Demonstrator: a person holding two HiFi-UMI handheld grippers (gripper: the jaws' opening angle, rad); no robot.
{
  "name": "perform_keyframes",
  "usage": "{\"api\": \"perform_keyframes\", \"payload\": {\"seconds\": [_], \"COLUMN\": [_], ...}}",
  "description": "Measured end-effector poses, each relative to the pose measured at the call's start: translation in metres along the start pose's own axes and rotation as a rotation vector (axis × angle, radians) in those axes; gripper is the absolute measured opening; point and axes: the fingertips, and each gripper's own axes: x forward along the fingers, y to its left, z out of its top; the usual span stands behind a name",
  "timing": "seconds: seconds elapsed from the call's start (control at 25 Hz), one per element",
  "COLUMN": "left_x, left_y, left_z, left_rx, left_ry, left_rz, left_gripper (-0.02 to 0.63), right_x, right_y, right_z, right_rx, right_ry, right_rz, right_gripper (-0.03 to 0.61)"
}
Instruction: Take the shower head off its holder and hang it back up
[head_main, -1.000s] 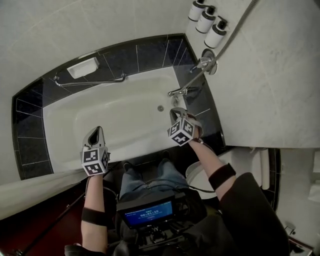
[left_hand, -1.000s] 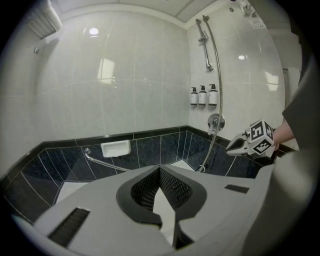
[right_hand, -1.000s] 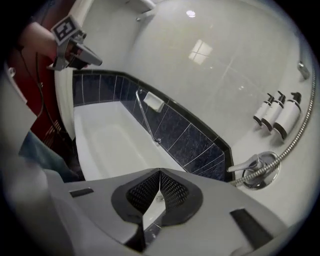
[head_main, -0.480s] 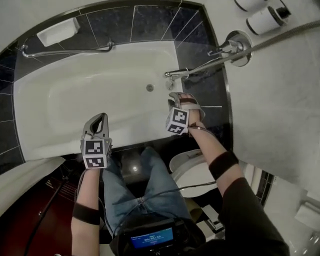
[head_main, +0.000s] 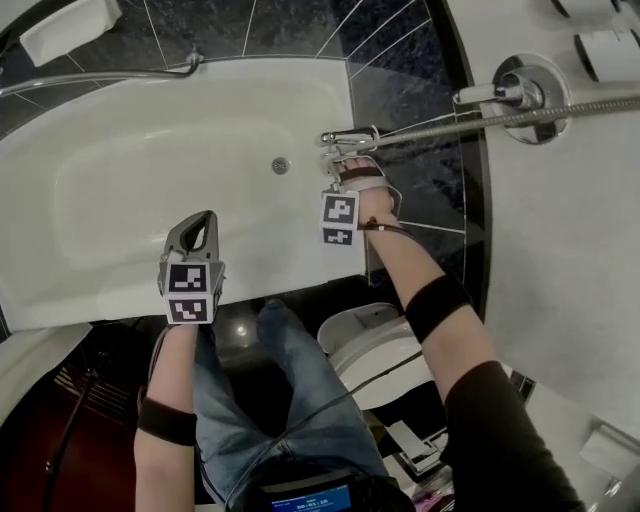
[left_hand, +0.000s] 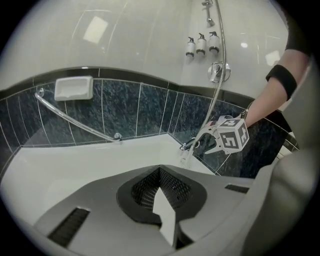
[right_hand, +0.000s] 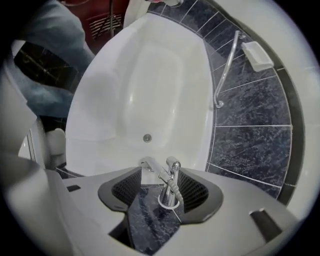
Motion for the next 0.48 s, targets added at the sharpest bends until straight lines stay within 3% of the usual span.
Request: {"api": "perform_keyframes", "payload": {"seconds": [0.16,0.48], "left_x": [0.037,0.076], "left_y": [-0.004,0.002], "left_z": [-0.003,-0.029], "left_rx": [-0.005,-0.022], "left_ry": [-0.015,-0.013], "left_rz": [-0.024,-0.044], "left_gripper": [0.000,0.000], "right_x": [0.039,0.099], "right_y": [-0.001,0.017], "right_z": [-0.011,-0.002], "right_rx": [-0.129,-0.397], "right_ry": [0.051,0.116], "right_rz": [0.023,0.068], "right_gripper": [0.296,0.296]}}
